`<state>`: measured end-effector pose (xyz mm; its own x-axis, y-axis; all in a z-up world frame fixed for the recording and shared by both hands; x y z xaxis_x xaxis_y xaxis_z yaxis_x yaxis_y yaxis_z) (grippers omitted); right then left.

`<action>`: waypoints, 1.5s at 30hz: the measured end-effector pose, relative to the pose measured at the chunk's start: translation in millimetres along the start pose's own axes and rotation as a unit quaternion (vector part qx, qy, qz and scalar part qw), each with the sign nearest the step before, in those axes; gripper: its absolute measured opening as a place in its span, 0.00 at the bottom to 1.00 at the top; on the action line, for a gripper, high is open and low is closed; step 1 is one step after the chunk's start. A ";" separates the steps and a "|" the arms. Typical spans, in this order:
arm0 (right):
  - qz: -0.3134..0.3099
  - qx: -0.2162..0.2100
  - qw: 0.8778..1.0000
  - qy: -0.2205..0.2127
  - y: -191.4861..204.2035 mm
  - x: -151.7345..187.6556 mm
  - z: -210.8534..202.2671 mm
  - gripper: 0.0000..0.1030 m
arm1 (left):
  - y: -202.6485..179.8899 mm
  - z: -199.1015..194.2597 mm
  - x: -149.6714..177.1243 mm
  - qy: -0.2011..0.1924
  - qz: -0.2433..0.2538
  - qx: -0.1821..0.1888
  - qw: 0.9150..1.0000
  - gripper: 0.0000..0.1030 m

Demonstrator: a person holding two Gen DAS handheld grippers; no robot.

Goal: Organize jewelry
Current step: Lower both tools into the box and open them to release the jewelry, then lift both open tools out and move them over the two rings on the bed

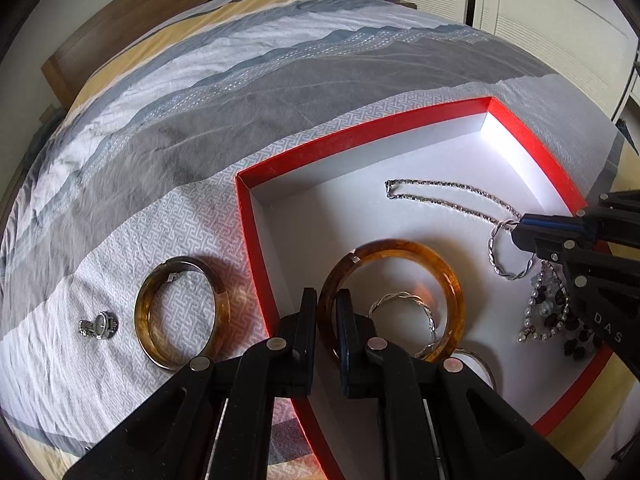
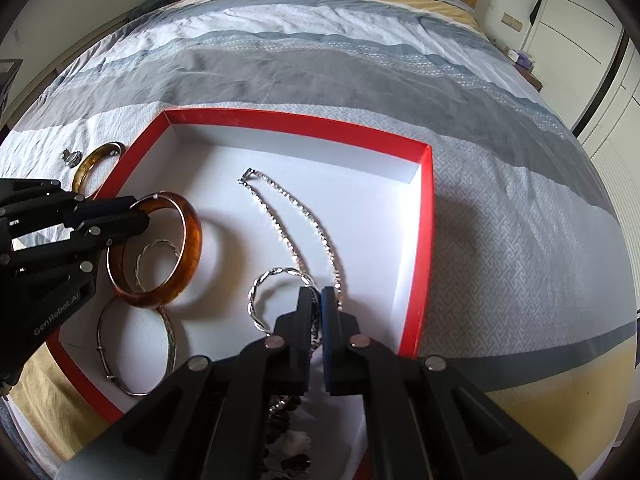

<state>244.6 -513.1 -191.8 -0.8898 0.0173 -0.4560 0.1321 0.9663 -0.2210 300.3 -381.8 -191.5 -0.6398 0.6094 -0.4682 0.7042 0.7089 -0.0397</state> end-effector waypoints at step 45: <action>0.071 -0.059 0.982 -0.164 103.9 9.7 -289.2 0.22 | 99.0 -321.8 139.2 -0.187 -0.118 -0.072 0.973 0.49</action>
<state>123.4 -338.3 30.1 -0.6749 0.0888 -0.7326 0.1754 0.9836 -0.0424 181.9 -112.5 23.5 -0.6032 0.2706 -0.7502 0.4833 0.8723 -0.0740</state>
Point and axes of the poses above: each gripper's, at about its wrist camera, not at the fingertips, and z roughly the way its jaws point, y to its left, x to its underside, the point moved 8 cm from there along z, roughly the way its jaws point, and after that the axes turned 9 degrees about x, right-handed, at the moved point
